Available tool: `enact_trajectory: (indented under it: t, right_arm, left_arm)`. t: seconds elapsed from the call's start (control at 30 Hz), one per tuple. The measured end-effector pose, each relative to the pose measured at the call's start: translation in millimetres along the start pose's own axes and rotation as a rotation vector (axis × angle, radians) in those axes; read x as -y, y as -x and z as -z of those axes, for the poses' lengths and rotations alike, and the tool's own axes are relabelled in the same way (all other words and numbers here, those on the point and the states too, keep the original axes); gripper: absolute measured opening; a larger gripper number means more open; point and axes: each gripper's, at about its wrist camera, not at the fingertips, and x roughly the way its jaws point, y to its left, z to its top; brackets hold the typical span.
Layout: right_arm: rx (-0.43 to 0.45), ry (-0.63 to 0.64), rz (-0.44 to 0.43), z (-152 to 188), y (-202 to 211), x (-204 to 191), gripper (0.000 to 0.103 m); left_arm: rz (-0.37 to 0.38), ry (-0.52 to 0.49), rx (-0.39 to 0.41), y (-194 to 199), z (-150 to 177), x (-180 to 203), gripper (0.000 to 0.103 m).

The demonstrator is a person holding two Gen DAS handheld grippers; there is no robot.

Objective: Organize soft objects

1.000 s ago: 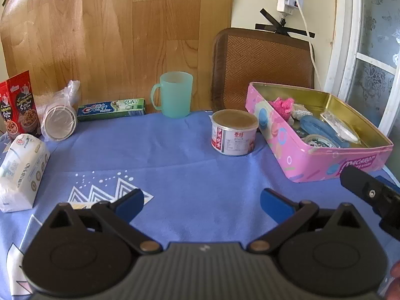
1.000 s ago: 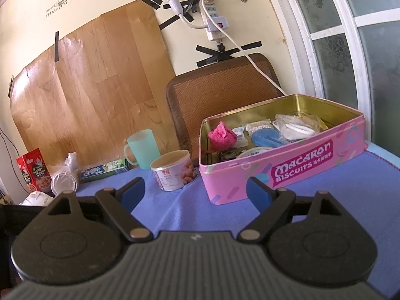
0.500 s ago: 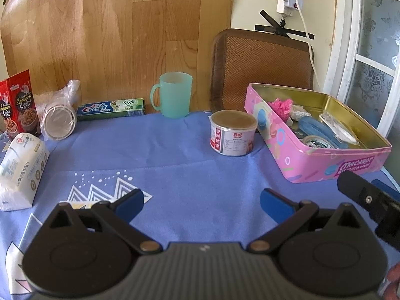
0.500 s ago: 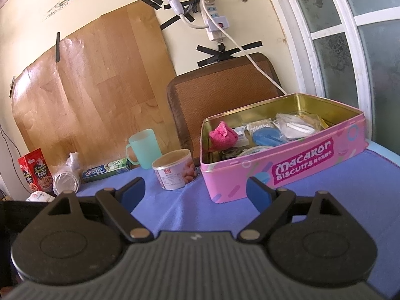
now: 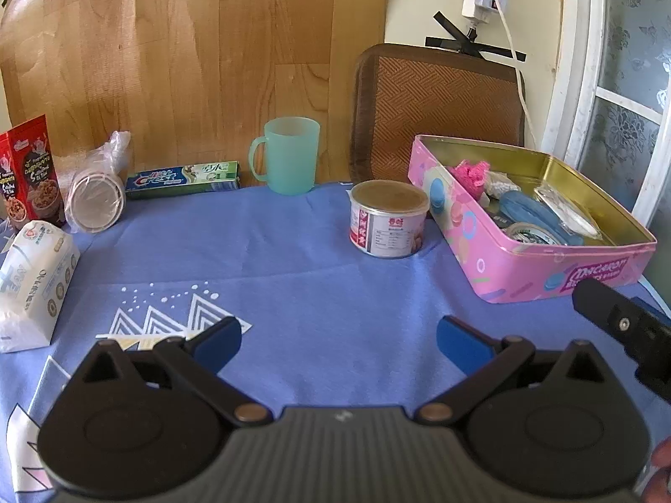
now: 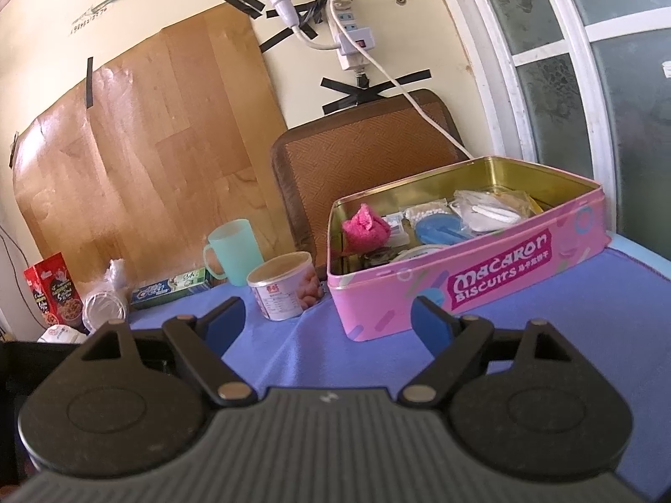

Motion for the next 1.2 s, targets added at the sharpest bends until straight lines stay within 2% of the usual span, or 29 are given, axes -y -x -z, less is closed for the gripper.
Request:
enact_trajectory:
  t: [0.4, 1.2]
  right_arm:
    - [0.046, -0.040, 0.020, -4, 8, 11, 0.088]
    - [-0.007, -0.052, 0.003, 4, 1, 16, 0.088]
  left_arm:
    - [0.004, -0.017, -0.026, -4, 3, 10, 0.103]
    - [0.009, -0.043, -0.037, -6, 3, 20, 0.103]
